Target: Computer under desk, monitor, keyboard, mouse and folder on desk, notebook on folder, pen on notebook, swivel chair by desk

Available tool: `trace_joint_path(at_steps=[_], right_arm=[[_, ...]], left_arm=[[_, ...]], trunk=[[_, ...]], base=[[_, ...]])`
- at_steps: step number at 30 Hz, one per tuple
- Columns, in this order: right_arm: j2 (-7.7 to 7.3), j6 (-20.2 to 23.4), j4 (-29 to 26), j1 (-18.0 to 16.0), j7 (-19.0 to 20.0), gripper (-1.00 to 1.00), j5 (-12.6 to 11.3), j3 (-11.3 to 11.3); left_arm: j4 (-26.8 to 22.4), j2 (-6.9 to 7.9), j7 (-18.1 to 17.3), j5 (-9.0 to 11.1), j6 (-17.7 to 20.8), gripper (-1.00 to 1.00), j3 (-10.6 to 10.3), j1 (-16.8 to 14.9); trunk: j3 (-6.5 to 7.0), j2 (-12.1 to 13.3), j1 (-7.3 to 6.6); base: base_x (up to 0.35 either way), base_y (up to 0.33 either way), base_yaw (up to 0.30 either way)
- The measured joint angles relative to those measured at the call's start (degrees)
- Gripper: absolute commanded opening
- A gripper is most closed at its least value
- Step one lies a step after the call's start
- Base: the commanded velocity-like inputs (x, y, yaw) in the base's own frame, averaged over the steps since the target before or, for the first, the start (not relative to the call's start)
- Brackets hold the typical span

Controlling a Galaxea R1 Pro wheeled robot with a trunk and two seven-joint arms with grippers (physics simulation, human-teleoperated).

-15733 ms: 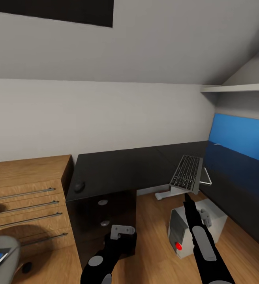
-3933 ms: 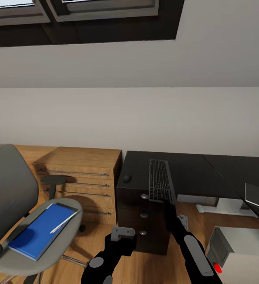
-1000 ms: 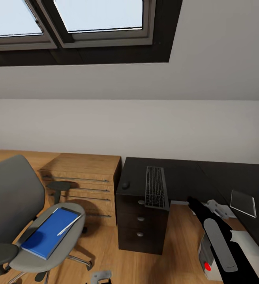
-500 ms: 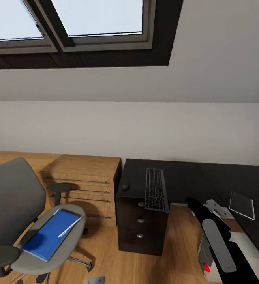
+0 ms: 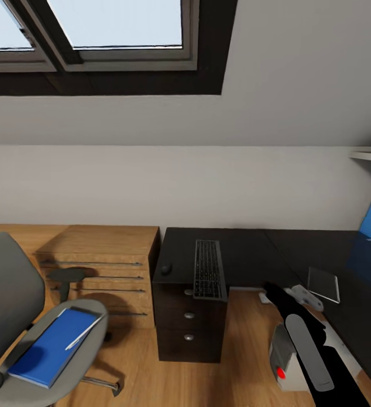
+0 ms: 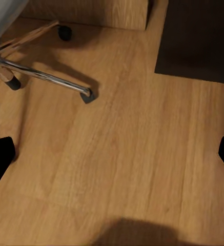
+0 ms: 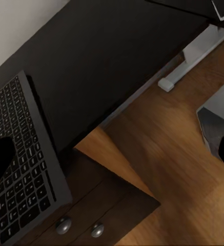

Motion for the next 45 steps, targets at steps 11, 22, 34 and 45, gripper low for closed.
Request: trace_joint_path(at_steps=[11,22,34,45], right_arm=[[-0.06,0.0,0.0,0.0,0.1,1.0,0.4,0.3],[0.24,-3.7,7.3,0.0,8.2,1.0,19.3,3.9],[-1.12,-8.0,18.0,-2.3,14.2,1.0,23.6,4.8],[-5.14,-12.1,35.1,-13.8,14.8,1.0,25.0,4.7]], left_arm=[[2.0,0.19,0.0,0.0,-0.6,1.0,0.1,0.0],[5.2,0.74,-0.2,-0.3,-3.9,1.0,-0.1,0.0],[14.7,1.2,-0.9,-0.5,-17.2,1.0,-0.5,0.1],[17.1,1.71,-0.9,-0.6,-23.5,1.0,-0.6,0.1]], trunk=[[-0.1,0.0,0.0],[-0.1,0.0,0.0],[-0.1,0.0,0.0],[-0.1,0.0,-0.01]], base=[[0.0,0.0,-0.086],[0.0,0.0,-0.001],[0.0,0.0,0.0],[0.034,0.0,0.0]])
